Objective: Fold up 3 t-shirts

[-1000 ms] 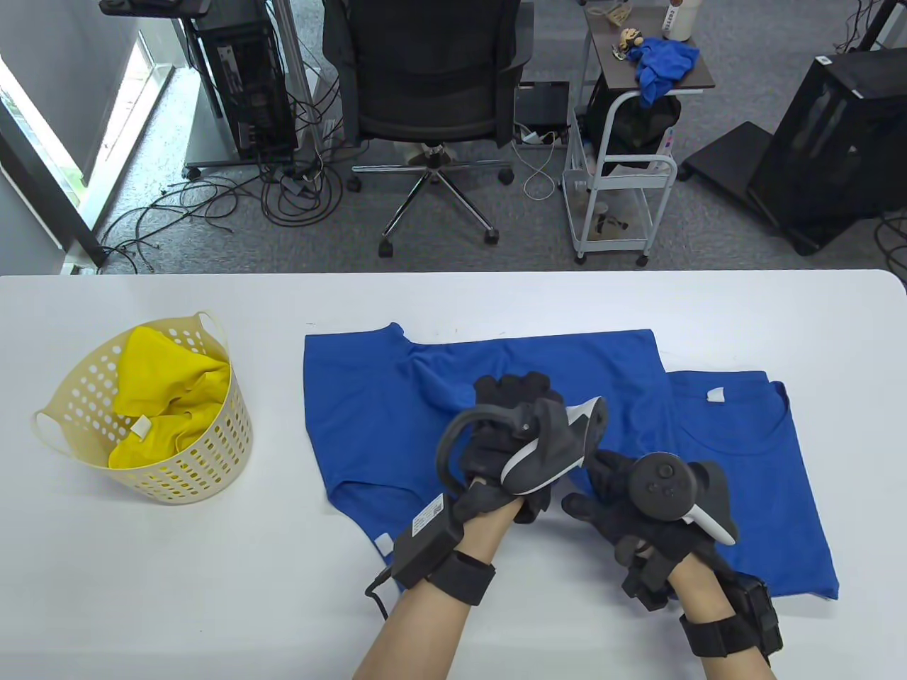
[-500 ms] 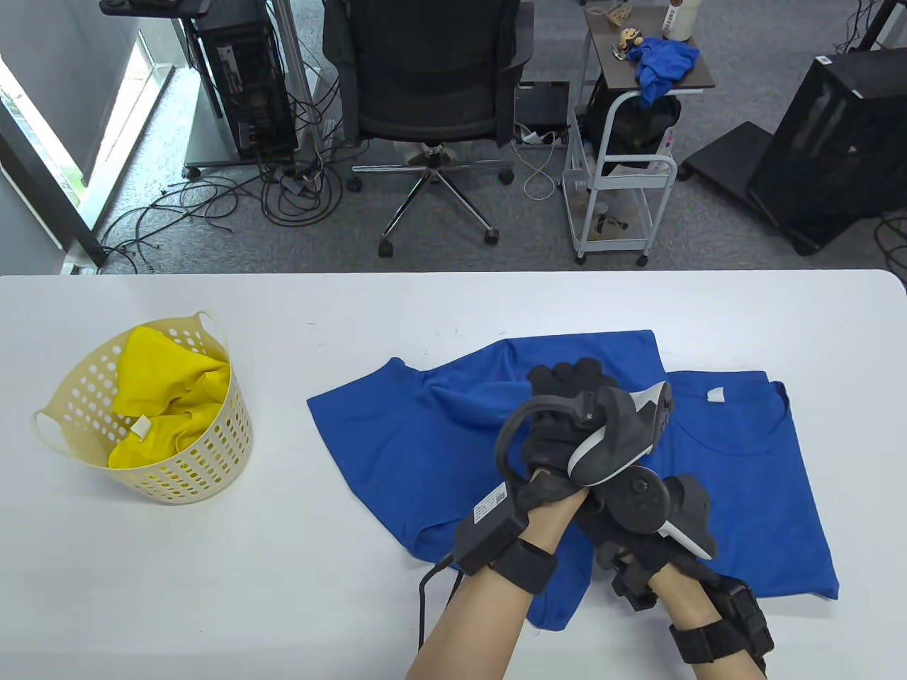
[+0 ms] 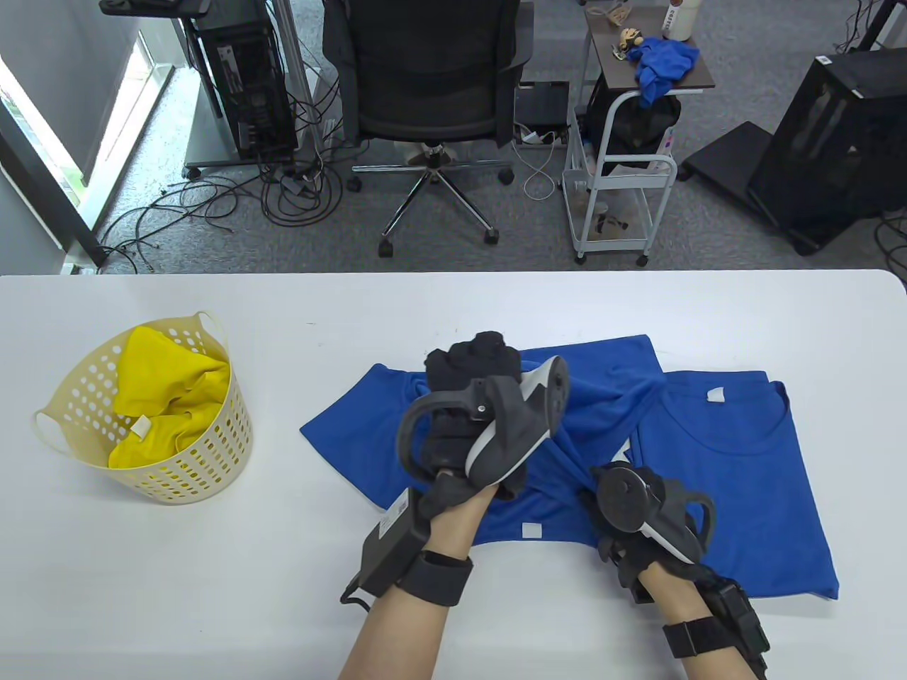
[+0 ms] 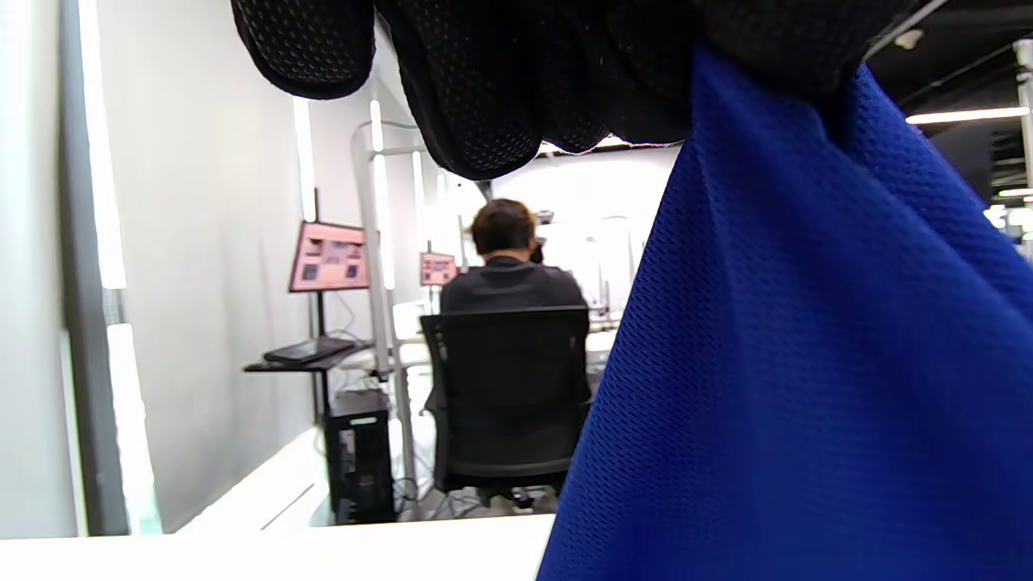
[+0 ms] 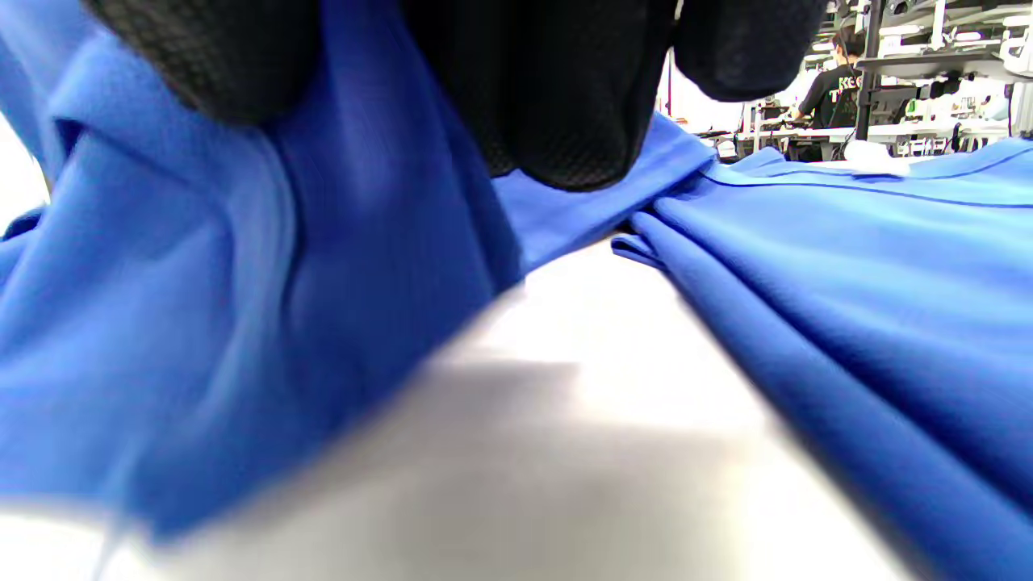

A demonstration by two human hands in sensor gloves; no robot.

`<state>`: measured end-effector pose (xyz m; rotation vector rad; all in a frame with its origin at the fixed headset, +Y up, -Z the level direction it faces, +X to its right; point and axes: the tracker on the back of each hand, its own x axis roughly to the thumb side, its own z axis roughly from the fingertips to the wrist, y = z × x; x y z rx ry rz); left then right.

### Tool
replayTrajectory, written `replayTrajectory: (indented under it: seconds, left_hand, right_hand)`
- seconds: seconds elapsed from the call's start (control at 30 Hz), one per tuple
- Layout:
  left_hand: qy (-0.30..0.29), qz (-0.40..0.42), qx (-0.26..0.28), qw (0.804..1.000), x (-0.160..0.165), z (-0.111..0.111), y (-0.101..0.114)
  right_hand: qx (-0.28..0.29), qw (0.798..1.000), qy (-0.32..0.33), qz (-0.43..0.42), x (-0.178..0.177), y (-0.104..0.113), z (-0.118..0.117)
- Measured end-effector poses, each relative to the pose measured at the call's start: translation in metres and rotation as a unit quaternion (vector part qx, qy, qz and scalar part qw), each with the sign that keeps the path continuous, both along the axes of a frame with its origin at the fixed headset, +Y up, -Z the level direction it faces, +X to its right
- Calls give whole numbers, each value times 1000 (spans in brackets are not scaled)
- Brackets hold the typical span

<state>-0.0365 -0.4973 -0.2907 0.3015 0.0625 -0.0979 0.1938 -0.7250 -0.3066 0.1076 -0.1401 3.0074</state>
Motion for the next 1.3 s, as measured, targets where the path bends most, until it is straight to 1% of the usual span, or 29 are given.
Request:
replayTrajectory:
  seconds: [0.13, 0.2, 0.3, 0.37, 0.43, 0.5, 0.53, 0.6, 0.63, 0.67, 0.7, 0.77, 0.8, 0.83, 0.87, 0.9, 0.93, 0.97, 1.0, 1.03, 1.07, 1.1, 1.13, 1.17, 1.2, 1.23, 1.27, 1.3]
  left_hand:
    - [29, -16, -9, 999, -38, 0, -13]
    - [43, -31, -22, 998, -57, 1, -25]
    - [59, -49, -57, 995, -86, 3, -49]
    - [63, -52, -77, 994, -99, 5, -59]
    - [65, -52, -108, 991, -114, 7, -67]
    - [54, -46, -116, 991, -123, 10, -66]
    - [48, -42, -115, 991, -127, 7, -65]
    - [36, -26, -104, 994, -130, 8, -54]
    - [29, -9, -96, 995, -131, 8, -45]
    - [24, 7, -93, 995, -133, 9, -38]
    - [19, 19, -94, 995, -135, 7, -32]
    - [16, 21, -129, 991, -138, -1, -33]
    - [13, 18, -169, 985, -139, -10, -40]
    - [8, 12, -201, 979, -140, -20, -49]
    - [10, 4, -225, 974, -139, -32, -61]
    - [12, -6, -246, 969, -138, -46, -77]
    - [13, -14, -255, 967, -137, -59, -89]
    - [15, -20, -262, 965, -136, -78, -106]
    - [21, -20, -263, 964, -135, -94, -116]
    - [31, -14, -259, 965, -136, -110, -120]
    - [47, -10, -239, 970, -136, -126, -114]
    - [59, -7, -201, 978, -136, -136, -98]
    - [67, -4, -163, 984, -136, -140, -81]
    - [75, 4, -103, 992, -137, -140, -52]
    - [79, 19, -18, 997, -138, -133, -19]
    - [75, 33, 38, 996, -139, -125, 2]
    - [69, 54, 105, 991, -140, -110, 30]
    - [63, 67, 141, 986, -141, -99, 44]
  right_hand:
    - [8, 1000, 2, -10, 6, 9, 1]
    - [21, 1000, 5, -15, 8, 19, 3]
    - [72, 997, 6, -11, 10, 41, 10]
    - [101, 995, 7, -12, 10, 54, 14]
    - [134, 990, 29, -10, 8, 74, 20]
    - [159, 987, 33, 0, 6, 92, 27]
    - [170, 984, 44, 5, 5, 106, 30]
    - [172, 984, 50, 12, 3, 126, 33]
    - [171, 984, 52, 9, 2, 137, 34]
    - [164, 985, 60, 7, 1, 145, 33]
    - [143, 988, 66, 11, 0, 152, 29]
    - [57, 995, 71, 29, -5, 155, 15]
    - [0, 996, 76, 44, -9, 150, 4]
    - [-40, 995, 78, 58, -12, 144, -6]
    - [-84, 990, 77, 80, -17, 133, -20]
    - [-112, 986, 74, 97, -21, 124, -31]
    - [-137, 982, 68, 112, -25, 111, -46]
    - [-153, 979, 58, 124, -29, 99, -64]
    - [-165, 978, 30, 126, -31, 93, -78]
    - [-169, 979, -1, 116, -32, 91, -93]
    - [-148, 984, -18, 100, -33, 99, -107]
    - [-110, 989, -31, 90, -34, 116, -116]
    - [-68, 993, -47, 83, -34, 133, -119]
    - [-14, 995, -60, 73, -34, 154, -118]
    - [106, 990, -78, 56, -32, 191, -110]
    - [151, 984, -85, 46, -31, 205, -104]
    - [247, 963, -106, 15, -28, 234, -85]
    - [294, 949, -112, 0, -26, 247, -74]
